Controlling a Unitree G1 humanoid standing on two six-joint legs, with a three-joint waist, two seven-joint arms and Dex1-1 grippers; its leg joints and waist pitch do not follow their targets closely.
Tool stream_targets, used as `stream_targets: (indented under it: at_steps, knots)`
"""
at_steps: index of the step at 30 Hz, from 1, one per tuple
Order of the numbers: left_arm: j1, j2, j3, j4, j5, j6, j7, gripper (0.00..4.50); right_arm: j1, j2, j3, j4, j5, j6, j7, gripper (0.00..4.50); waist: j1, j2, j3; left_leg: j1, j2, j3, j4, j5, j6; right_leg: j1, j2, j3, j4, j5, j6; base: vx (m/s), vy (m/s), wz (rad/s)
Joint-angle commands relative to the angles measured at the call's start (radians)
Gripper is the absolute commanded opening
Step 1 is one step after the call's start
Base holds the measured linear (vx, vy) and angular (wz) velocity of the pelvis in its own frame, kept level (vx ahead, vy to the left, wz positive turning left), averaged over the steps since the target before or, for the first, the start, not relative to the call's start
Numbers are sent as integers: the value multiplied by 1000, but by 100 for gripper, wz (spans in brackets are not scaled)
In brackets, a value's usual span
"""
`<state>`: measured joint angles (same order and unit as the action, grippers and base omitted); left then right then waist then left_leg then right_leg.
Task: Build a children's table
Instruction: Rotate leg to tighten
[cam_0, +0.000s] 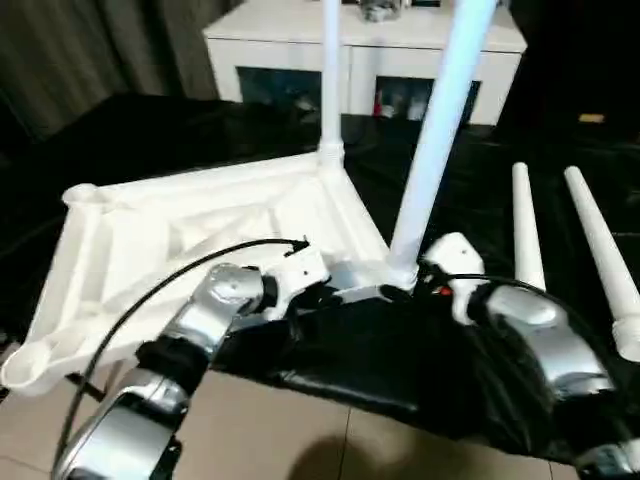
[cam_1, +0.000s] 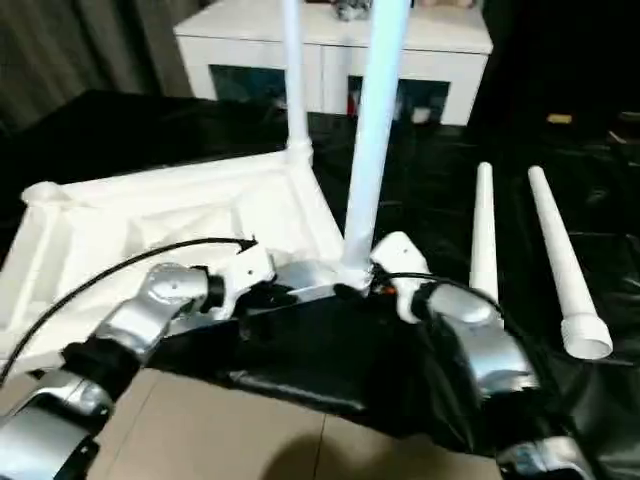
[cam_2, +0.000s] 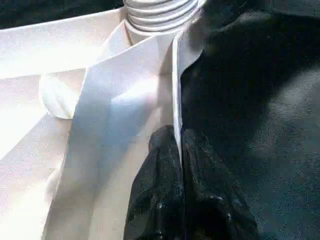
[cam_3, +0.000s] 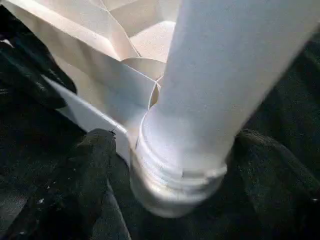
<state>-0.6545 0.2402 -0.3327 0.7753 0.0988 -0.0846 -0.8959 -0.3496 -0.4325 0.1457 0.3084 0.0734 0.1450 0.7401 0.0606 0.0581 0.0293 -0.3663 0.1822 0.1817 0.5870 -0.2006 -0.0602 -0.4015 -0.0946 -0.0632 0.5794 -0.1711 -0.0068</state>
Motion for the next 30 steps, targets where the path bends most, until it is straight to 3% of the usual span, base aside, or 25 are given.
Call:
stream_targets:
  at_steps: [1, 3, 4, 5, 7, 9, 11, 13, 16, 17, 18, 20, 21, 23, 25, 26, 28, 29, 30]
  knots:
    - [-58, -13, 57, 12, -13, -54, 141, 0, 28, -11, 12, -59, 23, 30, 34, 397, -1, -16, -46, 14, 43, -11, -76, -245, 70, 46, -48, 37, -73, -301, -183, 0, 0, 0]
    - [-78, -22, 70, 32, -13, -75, 170, 0, 48, -25, 0, -90, 26, 47, 43, 397, -6, -16, -49, 0, 41, -16, -76, -230, 68, 54, -49, 33, -68, -272, -174, 0, 0, 0]
    - [-79, -22, 70, 33, -13, -75, 171, 0, 48, -25, 0, -90, 25, 48, 43, 397, -6, -16, -49, 0, 41, -16, -76, -230, 68, 54, -49, 33, -68, -272, -174, 0, 0, 0]
    - [-86, -25, 79, 39, -18, -75, 177, 55, 54, -29, -3, -99, 24, 52, 45, 402, -9, -19, -50, -1, 39, -16, -73, -221, 71, 54, -49, 33, -69, -249, -177, 0, 0, 0]
    - [-114, -33, 102, 76, -18, -107, 200, 56, 71, -42, -8, -128, 30, 70, 40, 402, -10, -21, -56, -5, 33, -13, -60, -149, 98, 56, -48, 33, -60, -158, -209, 0, 0, 0]
    - [-134, -36, 118, 101, -21, -141, 216, 79, 83, -45, -10, -152, 33, 87, 36, 402, -7, -12, -64, -6, 38, -15, -53, -80, 131, 55, -48, 31, -45, -38, -248, 0, 0, 0]
    - [-141, -36, 132, 100, -30, -162, 235, 96, 85, -32, -5, -163, 26, 96, 22, 402, -4, -12, -62, -8, 39, -13, -49, -63, 154, 55, -46, 29, -38, 20, -266, 0, 0, 0]
    - [-147, -28, 167, 84, -51, -160, 288, 94, 71, 5, 2, -155, 4, 110, -33, 402, -6, -14, -61, -9, 38, -12, -48, -69, 165, 56, -47, 28, -37, 21, -274, 0, 0, 0]
    - [-148, -13, 206, 57, -76, -132, 328, 94, 53, 42, 5, -137, -22, 115, -89, 402, -6, -11, -62, -6, 39, -12, -49, -70, 150, 53, -46, 28, -35, -12, -276, 0, 0, 0]
    - [-142, 11, 237, 25, -84, -106, 352, 94, 41, 77, 2, -129, -19, 139, -126, 402, -9, -16, -62, -6, 38, -11, -49, -71, 148, 52, -44, 28, -35, -14, -276, 0, 0, 0]
    - [-131, 41, 275, -4, -87, -82, 385, 94, 31, 104, 2, -128, -13, 154, -149, 402, -11, -13, -62, -8, 37, -12, -47, -70, 143, 50, -44, 28, -33, -19, -273, 0, 0, 0]
    - [-124, 58, 298, -21, -89, -69, 406, 94, 27, 120, 4, -128, -10, 161, -161, 402, -14, -12, -57, -6, 39, -11, -51, -104, 128, 46, -43, 28, -35, -68, -265, 0, 0, 0]
    - [-89, 134, 376, -80, -96, -21, 474, 94, 10, 161, 8, -119, -14, 176, -199, 402, -15, -15, -55, -2, 40, -10, -53, -133, 110, 44, -42, 29, -39, -108, -254, 0, 0, 0]
    - [-59, 184, 422, -122, -94, 6, 516, 94, 1, 185, 7, -113, -17, 183, -225, 402, -24, -10, -51, -8, 39, -13, -59, -162, 79, 43, -41, 28, -37, -149, -234, 0, 0, 0]
    - [-41, 216, 456, -145, -94, 25, 544, 94, -5, 199, 2, -105, -15, 189, -241, 402, -25, -6, -47, 4, 39, -11, -62, -207, 41, 35, -38, 31, -46, -206, -214, 0, 0, 0]
    - [-12, 263, 504, -174, -95, 48, 576, 94, -14, 216, -1, -92, -20, 196, -263, 402, -23, -13, -50, 6, 43, -12, -62, -209, 31, 33, -40, 33, -41, -198, -217, 0, 0, 0]
    - [45, 360, 596, -220, -83, 86, 637, 94, -33, 245, -7, -63, -26, 209, -299, 402, -30, -2, -48, -1, 40, -17, -68, -214, 9, 34, -38, 31, -33, -196, -198, 0, 0, 0]
    - [70, 407, 635, -216, -80, 107, 657, 94, -39, 255, -8, -52, -29, 214, -311, 402, -30, -12, -47, 9, 40, -14, -68, -225, 0, 27, -34, 33, -41, -194, -196, 0, 0, 0]
    - [76, 417, 643, -213, -81, 113, 661, 94, -40, 257, -8, -50, -29, 215, -312, 402, -27, -6, -48, 11, 41, -16, -67, -223, -7, 26, -37, 34, -34, -179, -202, 0, 0, 0]
